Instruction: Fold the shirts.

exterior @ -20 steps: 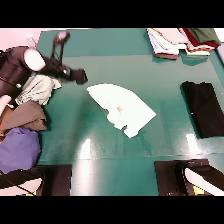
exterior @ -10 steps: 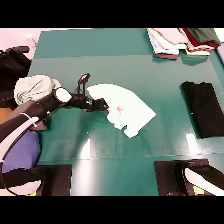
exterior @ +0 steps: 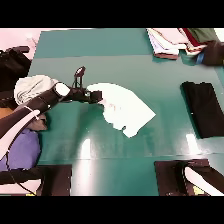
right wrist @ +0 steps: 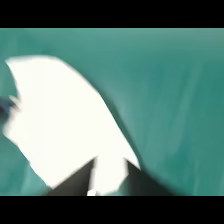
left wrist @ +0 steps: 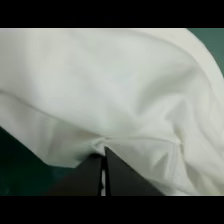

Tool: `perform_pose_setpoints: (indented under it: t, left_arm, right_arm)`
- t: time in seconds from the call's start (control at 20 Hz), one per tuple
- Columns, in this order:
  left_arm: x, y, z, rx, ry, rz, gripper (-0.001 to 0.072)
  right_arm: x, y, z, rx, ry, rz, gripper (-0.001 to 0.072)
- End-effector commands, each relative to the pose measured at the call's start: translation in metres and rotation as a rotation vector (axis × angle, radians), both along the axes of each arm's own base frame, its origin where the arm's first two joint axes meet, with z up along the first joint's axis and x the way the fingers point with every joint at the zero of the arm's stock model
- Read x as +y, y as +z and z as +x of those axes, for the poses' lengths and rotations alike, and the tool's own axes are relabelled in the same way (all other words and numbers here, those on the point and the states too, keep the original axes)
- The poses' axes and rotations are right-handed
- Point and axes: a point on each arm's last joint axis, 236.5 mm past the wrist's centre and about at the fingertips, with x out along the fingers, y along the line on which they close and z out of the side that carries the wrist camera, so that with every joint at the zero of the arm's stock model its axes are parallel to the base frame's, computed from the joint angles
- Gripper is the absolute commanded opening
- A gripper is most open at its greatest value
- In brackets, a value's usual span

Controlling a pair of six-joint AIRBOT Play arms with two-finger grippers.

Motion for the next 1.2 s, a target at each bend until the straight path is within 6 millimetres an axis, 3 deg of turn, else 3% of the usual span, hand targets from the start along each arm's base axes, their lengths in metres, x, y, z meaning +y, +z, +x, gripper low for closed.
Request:
perform_pose_setpoints:
  t: [0.0, 0.05, 0.15, 0.25, 0.4, 0.6, 0.65, 0.7, 0.75, 0.8, 0.9, 1.0, 1.15]
  left_arm:
    - [0.018, 0.002, 0.003, -0.006, -0.05, 0.051, 0.0026]
    - [0.02, -0.001, 0.001, -0.01, -0.07, 0.074, 0.0025]
    - [0.021, -0.004, -0.002, -0.001, -0.084, 0.084, 0.0026]
    - [0.021, -0.004, -0.004, 0.005, -0.09, 0.085, 0.0026]
    - [0.02, -0.005, -0.005, 0.009, -0.092, 0.084, 0.0025]
    - [0.02, -0.005, -0.008, 0.018, -0.1, 0.085, 0.0025]
    - [0.02, -0.006, -0.009, 0.023, -0.104, 0.085, 0.0025]
    - [0.021, -0.007, -0.01, 0.023, -0.111, 0.096, 0.0025]
    - [0.027, -0.009, -0.01, 0.013, -0.122, 0.13, 0.0025]
    - [0.037, -0.006, -0.007, 0.004, -0.114, 0.163, 0.0025]
    - [0.071, 0.02, 0.007, -0.055, -0.062, 0.227, 0.0025]
    - [0.118, 0.077, 0.025, -0.197, -0.001, 0.304, 0.0025]
    - [0.185, 0.204, 0.028, -0.474, 0.12, 0.426, 0.0025]
  right_arm:
    - [-0.032, -0.143, -0.044, 0.362, -0.143, 0.073, 0.0487]
    - [-0.034, -0.185, -0.055, 0.445, -0.183, 0.106, 0.0488]
    - [-0.019, -0.253, -0.08, 0.584, -0.204, 0.189, 0.0486]
    - [0.012, -0.288, -0.085, 0.63, -0.181, 0.294, 0.0478]
    - [0.042, -0.311, -0.064, 0.608, -0.178, 0.343, 0.0434]
    - [0.067, -0.319, -0.024, 0.548, -0.113, 0.284, 0.0425]
    - [0.073, -0.319, -0.014, 0.537, -0.095, 0.276, 0.0341]
    - [0.077, -0.317, -0.005, 0.517, -0.071, 0.259, 0.0089]
    - [0.078, -0.31, 0.006, 0.48, -0.046, 0.24, 0.0017]
    - [0.078, -0.295, 0.02, 0.423, -0.026, 0.22, 0.0017]
    - [0.065, -0.239, 0.052, 0.247, 0.014, 0.143, 0.0016]
    - [0.039, -0.154, 0.075, 0.034, 0.027, 0.052, 0.0017]
    - [-0.003, -0.008, 0.071, -0.28, -0.028, -0.025, 0.0017]
